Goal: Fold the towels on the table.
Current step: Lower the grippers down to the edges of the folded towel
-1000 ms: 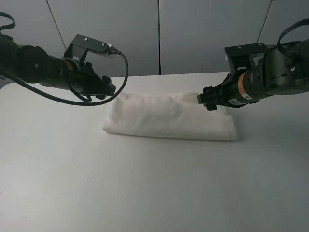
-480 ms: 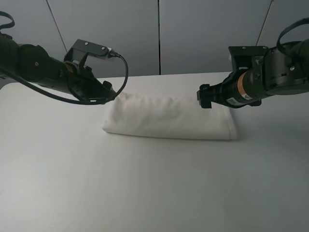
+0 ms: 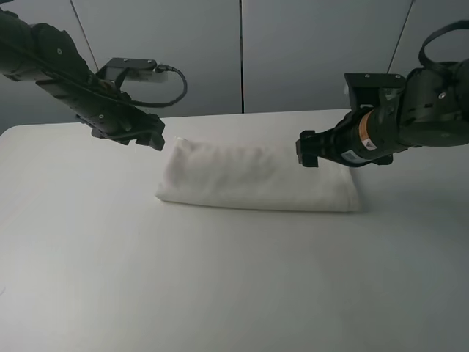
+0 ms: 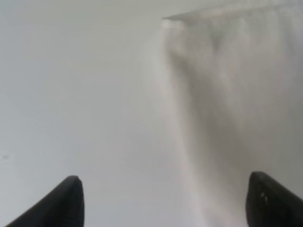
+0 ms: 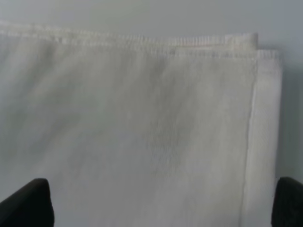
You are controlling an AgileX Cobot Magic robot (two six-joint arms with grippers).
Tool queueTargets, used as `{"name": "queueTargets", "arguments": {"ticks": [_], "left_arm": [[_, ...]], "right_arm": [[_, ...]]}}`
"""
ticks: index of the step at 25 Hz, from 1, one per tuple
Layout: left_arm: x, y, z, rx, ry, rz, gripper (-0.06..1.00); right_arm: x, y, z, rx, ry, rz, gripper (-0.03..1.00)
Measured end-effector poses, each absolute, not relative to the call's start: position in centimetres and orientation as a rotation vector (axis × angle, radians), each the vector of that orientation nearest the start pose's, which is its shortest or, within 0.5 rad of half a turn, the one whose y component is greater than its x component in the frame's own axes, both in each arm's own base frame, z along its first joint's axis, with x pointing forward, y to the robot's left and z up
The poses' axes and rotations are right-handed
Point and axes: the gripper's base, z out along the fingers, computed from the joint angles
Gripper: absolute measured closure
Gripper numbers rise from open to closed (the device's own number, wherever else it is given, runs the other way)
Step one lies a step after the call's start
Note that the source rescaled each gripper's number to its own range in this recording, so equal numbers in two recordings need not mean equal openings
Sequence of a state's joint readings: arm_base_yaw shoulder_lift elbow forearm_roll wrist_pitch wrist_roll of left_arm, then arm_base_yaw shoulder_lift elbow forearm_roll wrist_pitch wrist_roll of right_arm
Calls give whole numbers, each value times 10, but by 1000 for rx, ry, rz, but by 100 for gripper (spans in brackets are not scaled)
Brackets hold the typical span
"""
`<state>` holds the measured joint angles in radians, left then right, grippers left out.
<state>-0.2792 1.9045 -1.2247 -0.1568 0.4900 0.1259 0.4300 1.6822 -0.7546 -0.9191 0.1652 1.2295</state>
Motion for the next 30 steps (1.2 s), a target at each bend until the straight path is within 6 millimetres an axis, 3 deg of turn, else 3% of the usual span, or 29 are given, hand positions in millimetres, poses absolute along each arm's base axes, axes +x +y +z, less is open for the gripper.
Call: {"name": "queueTargets", "arguments": {"ticks": [3,9,16,22,30], "left_arm": [[384,-106,168,334,2674,-190,5],[393,-109,147,311,2736,-209,5],[404,-114,148,308,2717,-244,5],[412,-118,143,328,2772,-259,5],[422,-121,128,338,2840,-263,5]], "right_arm": [[286,114,157,-111,2529,73,-3],[299,119,180,-171,2599,-6,-3],[309,121,206,-116,2736,51,-3],[311,112,195,-82,2899,72,-3],[311,114,186,-89,2940,109,-3]]}}
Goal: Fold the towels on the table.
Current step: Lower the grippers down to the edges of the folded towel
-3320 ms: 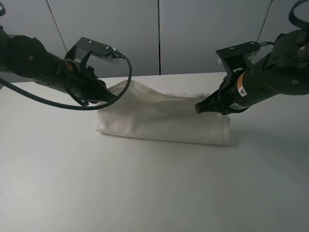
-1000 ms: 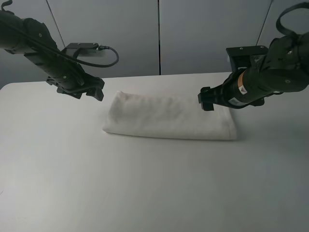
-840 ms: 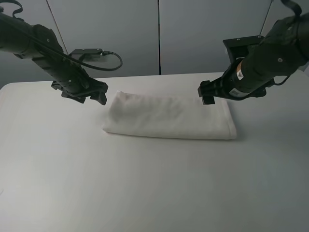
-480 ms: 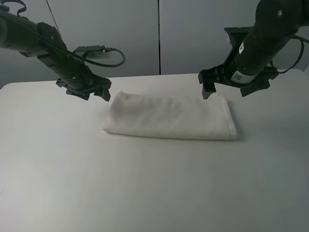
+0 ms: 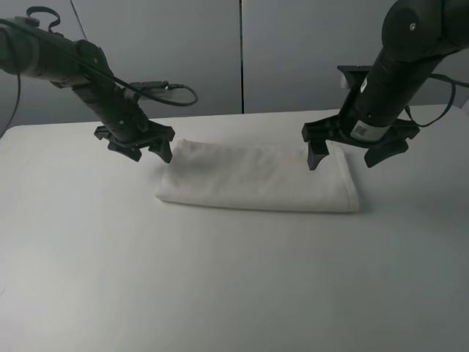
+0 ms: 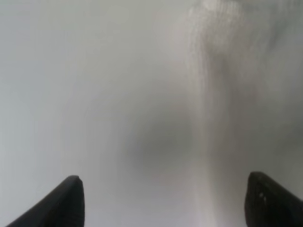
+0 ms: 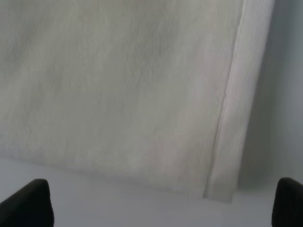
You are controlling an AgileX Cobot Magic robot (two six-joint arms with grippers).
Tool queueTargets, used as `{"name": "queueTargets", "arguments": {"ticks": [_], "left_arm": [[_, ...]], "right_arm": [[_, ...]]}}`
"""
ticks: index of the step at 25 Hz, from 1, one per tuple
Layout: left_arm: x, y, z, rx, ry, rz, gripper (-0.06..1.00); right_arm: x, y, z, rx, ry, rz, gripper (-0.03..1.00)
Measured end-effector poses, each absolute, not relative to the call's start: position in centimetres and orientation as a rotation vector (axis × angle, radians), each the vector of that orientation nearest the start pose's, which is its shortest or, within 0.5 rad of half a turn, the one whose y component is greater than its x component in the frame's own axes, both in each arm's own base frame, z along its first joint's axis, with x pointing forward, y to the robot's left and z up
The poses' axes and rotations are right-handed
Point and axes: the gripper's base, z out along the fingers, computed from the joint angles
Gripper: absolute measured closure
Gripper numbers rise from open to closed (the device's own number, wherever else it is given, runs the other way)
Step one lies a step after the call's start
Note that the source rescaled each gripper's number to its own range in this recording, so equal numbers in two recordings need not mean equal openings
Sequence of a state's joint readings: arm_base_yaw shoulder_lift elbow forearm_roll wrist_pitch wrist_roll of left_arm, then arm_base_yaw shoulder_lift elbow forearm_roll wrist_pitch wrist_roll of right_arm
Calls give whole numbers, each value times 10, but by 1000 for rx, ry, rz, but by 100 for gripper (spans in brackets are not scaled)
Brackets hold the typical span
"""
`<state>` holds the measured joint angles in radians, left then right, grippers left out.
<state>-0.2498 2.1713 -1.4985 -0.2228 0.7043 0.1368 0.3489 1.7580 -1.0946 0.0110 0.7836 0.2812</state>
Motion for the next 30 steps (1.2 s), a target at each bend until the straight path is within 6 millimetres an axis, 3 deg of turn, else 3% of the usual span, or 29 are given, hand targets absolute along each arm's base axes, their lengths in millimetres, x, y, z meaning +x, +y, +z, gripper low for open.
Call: {"name": "queueTargets", "arguments": {"ticks": [12,19,25,30], "left_arm": [[425,-119,103,385,2908,-120,5],[428,-120,108,391,2918,-116,10],[436,-123,125,436,2926,-122,10],[437,-125,128,501,2917,-140,9]], "right_arm": [[314,115,188,-94,2917,118,-3],[314,115,188,-129,2911,115,-3],[314,115,188,-141,2912,113,-3],[314,115,188,-144,2912,113,-3]]}}
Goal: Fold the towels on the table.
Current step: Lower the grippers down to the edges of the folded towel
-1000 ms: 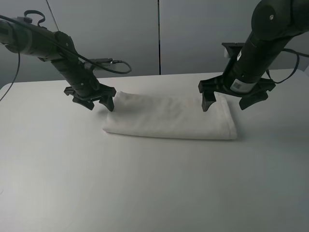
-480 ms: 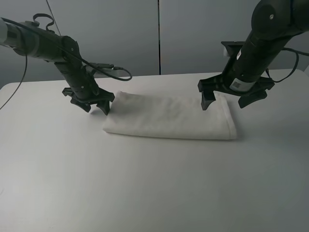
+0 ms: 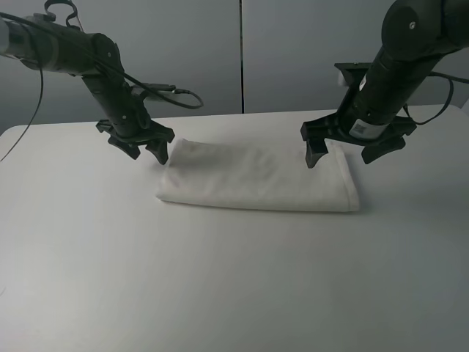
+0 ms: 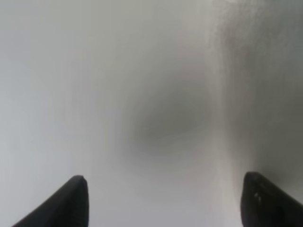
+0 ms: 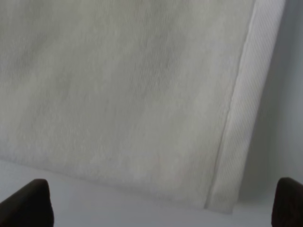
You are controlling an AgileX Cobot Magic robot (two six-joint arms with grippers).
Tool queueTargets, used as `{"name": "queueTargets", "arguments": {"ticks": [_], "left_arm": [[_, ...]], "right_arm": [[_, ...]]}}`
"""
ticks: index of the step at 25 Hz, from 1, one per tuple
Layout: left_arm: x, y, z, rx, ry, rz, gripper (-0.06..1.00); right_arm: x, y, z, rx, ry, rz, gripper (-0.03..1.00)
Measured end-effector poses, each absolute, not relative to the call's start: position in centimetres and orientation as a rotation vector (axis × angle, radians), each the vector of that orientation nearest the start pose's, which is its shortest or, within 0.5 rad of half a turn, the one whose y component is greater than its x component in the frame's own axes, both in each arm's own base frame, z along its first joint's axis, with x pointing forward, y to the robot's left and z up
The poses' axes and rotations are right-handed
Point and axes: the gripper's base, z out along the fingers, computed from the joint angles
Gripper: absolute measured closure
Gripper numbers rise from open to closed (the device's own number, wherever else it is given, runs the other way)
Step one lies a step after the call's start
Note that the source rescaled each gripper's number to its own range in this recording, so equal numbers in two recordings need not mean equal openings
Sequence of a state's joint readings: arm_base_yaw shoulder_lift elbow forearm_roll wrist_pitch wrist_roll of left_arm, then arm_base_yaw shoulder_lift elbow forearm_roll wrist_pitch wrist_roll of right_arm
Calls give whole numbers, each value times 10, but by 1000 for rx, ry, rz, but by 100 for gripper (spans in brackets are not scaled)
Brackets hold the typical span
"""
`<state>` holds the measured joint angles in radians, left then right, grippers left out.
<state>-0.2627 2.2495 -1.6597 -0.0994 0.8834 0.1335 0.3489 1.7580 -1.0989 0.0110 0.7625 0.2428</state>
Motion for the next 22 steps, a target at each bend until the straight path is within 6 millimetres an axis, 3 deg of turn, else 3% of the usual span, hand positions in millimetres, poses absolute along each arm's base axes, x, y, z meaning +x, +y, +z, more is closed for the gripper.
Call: {"name": "queueTargets", "arguments": {"ticks": [7,12,17,22], "left_arm": [[437,-139,129,625,2846,-139,-3],[436,-146,129,641,2824,-133,-4],[437,-141,129,636,2835,-55,-4],[437,-140,125,633,2846,-44,-4]], "right_arm": [[314,115,188,-213,2908,104,-3],[314,115,188,-215,2908,104,-3],[314,115,188,-215,2904,105,-3],[316,116,178,-217,2933,95,-3]]}}
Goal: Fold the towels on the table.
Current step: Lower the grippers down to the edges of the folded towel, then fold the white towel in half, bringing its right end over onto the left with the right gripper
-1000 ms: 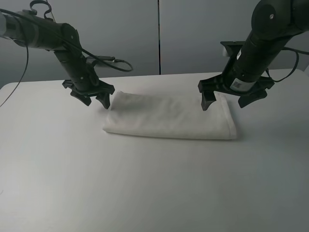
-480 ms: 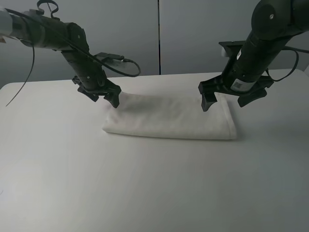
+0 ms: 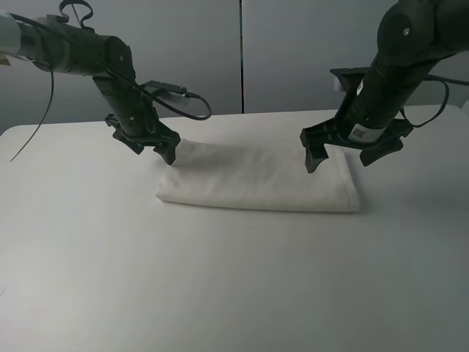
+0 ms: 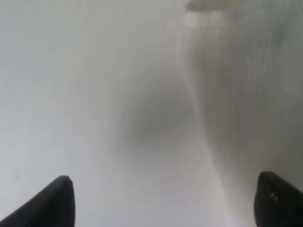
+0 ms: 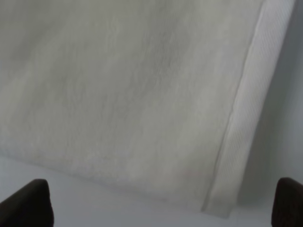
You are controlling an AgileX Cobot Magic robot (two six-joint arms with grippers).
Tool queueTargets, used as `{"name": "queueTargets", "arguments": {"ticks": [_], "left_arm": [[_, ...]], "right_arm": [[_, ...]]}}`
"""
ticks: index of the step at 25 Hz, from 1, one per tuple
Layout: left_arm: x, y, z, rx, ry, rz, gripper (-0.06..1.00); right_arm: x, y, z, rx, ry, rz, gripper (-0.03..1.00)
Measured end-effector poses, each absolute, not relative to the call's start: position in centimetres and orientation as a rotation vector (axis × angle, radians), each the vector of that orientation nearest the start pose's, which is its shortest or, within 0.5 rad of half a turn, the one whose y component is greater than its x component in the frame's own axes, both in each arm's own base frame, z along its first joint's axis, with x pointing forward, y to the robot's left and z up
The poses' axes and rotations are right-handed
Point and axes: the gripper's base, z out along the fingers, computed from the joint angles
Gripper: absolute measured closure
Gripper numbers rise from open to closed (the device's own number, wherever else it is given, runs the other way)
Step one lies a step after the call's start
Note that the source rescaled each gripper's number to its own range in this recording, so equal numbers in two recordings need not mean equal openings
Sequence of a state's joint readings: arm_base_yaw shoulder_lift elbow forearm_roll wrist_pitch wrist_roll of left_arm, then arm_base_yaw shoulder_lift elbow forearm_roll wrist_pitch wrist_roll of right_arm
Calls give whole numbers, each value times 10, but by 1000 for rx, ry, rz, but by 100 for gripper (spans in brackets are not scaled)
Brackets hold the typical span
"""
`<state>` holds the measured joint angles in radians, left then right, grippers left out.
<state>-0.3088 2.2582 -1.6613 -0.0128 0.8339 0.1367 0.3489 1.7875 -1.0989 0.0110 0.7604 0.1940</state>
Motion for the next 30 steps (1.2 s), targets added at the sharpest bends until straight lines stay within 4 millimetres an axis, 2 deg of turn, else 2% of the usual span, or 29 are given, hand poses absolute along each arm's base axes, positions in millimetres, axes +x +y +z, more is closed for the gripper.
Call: {"name": "queueTargets", "arguments": {"ticks": [6,13,17,22,26,30], "left_arm": [[436,-140,102,640,2902,-38,-4],[437,-141,99,637,2907,-42,-4],[437,-141,99,637,2907,-42,-4],[437,-141,99,637,2907,-41,-4],[437,-141,99,637,2907,-41,-4],[437,-141,99,637,2907,-41,-4]], "right_arm": [[316,116,175,-214,2943,95,-3],[316,116,174,-210,2944,93,-3],[320,108,173,-122,2948,95,-3],[326,96,158,-43,2992,75,-3],[333,98,141,-37,3050,55,-3],[348,103,133,-37,3082,47,-3]]}}
